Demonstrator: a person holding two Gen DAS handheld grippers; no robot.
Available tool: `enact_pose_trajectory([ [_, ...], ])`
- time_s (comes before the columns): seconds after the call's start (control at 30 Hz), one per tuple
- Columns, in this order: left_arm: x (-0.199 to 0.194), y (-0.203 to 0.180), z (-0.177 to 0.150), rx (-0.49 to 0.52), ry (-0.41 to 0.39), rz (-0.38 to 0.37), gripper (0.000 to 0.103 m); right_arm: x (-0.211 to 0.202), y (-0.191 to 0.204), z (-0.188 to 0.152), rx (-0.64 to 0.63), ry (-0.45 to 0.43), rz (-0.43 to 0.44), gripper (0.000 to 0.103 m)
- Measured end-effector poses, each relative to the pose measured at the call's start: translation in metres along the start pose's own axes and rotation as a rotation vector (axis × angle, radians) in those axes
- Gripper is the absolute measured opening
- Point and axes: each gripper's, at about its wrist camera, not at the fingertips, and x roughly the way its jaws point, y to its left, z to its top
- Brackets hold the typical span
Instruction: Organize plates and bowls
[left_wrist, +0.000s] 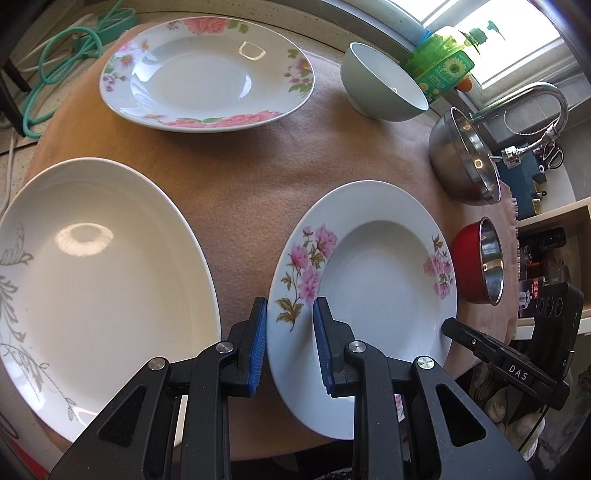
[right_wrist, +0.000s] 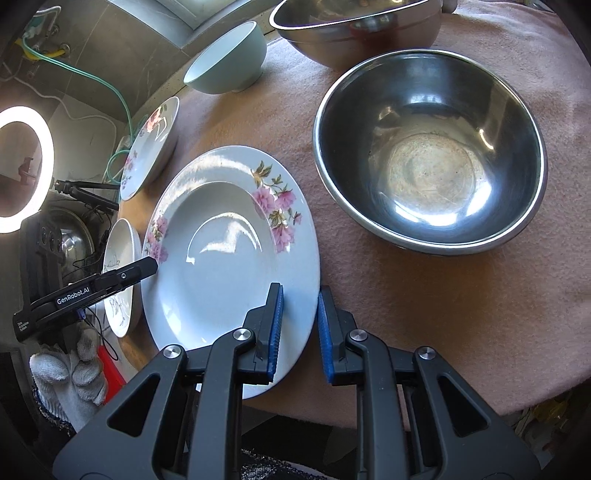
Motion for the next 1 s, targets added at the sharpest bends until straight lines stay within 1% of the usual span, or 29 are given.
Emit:
enact_pose_trajectory([
  [0.2,-0.001,0.0,-0.015,-0.028,-0.003,-0.007,0.023,-0.002,-0.003,-0.002,-0.013,0.006,-0.002,0.019],
  [0.53,-0.003,-0.002,-0.032,-0.052,-0.005,-0.009,0.023,-0.003,-0.003,-0.003,-0.024,0.012,-0.002,0.019],
  [1.0,-0.001,-0.005,-0.031,-0.04,-0.007,-0.002,0.023,-0.001,-0.003,-0.005,-0.02,0.011,0.001,0.019],
])
